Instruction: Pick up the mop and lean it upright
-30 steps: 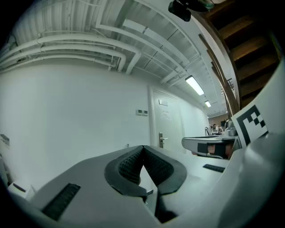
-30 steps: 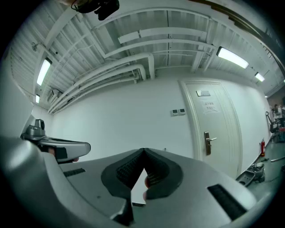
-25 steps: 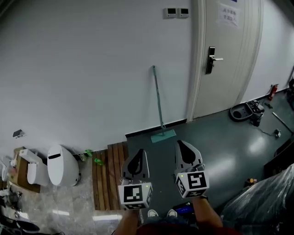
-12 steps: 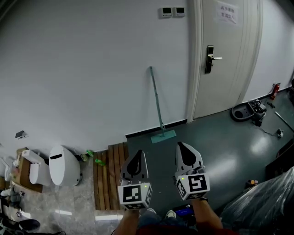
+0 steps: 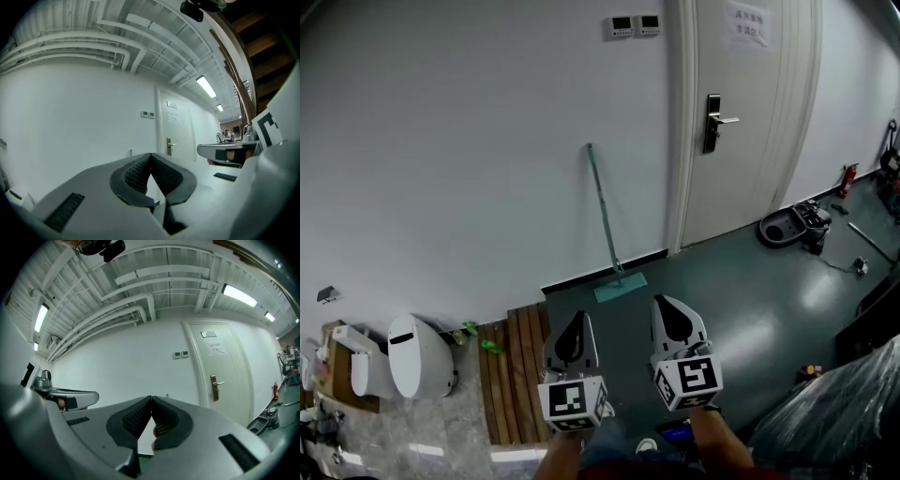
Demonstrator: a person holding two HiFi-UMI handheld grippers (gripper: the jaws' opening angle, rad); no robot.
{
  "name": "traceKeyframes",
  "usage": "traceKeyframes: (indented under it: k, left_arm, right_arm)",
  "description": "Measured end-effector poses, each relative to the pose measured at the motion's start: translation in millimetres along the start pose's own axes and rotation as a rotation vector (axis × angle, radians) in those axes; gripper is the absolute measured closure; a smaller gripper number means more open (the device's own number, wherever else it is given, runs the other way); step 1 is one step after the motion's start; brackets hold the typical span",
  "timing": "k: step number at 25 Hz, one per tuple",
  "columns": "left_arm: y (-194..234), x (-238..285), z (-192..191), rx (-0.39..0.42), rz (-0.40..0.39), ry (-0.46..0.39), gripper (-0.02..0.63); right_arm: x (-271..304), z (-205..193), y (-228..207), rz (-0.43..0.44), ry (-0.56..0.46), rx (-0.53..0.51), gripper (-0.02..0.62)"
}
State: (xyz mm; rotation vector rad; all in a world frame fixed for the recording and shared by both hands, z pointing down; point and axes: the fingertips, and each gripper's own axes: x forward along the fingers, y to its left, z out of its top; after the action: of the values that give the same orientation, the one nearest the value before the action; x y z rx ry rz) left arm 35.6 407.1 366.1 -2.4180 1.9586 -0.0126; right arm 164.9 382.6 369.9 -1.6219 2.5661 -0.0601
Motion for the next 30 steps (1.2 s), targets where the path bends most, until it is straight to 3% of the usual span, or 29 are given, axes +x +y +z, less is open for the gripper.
traceKeyframes:
  k: [6, 21, 30]
  left_arm:
    - [36, 42, -7, -0.001, -0.012, -0.003, 0.592]
    - [186, 154, -23, -0.022, -0.035, 0.010, 0.592]
    - [213, 205, -23, -0.038, -0.060, -0.003, 0.592]
  right_arm:
    - [54, -9, 0, -0.023, 0.018, -0.012, 0.580]
    - [230, -15, 54, -0.077, 0.000, -0.069, 0.578]
    - [278, -23, 46, -0.105, 0.000, -0.061, 0.578]
